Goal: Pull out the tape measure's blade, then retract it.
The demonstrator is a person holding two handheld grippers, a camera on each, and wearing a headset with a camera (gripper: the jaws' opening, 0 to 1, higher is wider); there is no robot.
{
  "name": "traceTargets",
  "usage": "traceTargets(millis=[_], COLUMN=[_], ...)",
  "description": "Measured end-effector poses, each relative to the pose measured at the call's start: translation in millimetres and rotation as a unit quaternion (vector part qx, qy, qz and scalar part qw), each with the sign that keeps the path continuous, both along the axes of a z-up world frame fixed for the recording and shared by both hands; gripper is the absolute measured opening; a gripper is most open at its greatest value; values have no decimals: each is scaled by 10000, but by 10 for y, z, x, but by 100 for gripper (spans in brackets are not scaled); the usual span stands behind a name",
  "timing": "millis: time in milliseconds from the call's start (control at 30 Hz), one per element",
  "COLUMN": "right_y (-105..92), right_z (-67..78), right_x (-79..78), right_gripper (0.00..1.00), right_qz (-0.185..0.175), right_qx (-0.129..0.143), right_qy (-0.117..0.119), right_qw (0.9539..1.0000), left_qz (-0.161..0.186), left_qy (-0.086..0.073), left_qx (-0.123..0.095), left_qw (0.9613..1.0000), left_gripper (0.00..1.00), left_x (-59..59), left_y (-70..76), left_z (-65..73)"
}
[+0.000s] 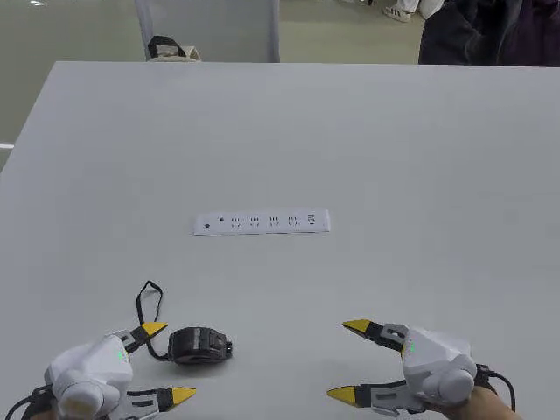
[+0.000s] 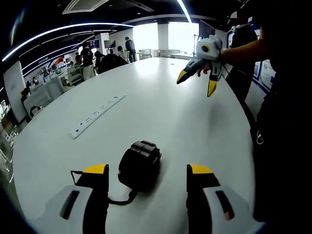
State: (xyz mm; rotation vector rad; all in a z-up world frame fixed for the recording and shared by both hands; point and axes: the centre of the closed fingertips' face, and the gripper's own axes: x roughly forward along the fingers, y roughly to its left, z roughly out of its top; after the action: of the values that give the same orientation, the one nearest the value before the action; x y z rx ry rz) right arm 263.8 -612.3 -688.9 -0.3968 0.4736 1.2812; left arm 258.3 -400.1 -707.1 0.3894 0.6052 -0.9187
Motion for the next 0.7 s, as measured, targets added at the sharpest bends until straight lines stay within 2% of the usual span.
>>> traceTargets(millis=[167, 267, 433, 700], right_y=[106, 173, 292, 481], right_z=[-88, -132, -203, -315], right_x=[40, 58, 100, 144], right_gripper=[56, 55, 51, 47], right_qz=[188, 291, 405, 643], right_qx=[-26, -52, -55, -108], right_qy=[-14, -29, -10, -16], right_qw=[9998, 9996, 9992, 9979], left_qz=[-279, -393, -763, -1183], left_qy=[23, 59, 130, 237], left_qx=[190, 207, 417, 610], left_qw=[9994, 9990, 9961, 9908], left_gripper=[59, 58, 55, 51], left_x=[79, 123, 142, 141], left_y=[4, -5, -28, -92], left_z=[-66, -90, -178, -282])
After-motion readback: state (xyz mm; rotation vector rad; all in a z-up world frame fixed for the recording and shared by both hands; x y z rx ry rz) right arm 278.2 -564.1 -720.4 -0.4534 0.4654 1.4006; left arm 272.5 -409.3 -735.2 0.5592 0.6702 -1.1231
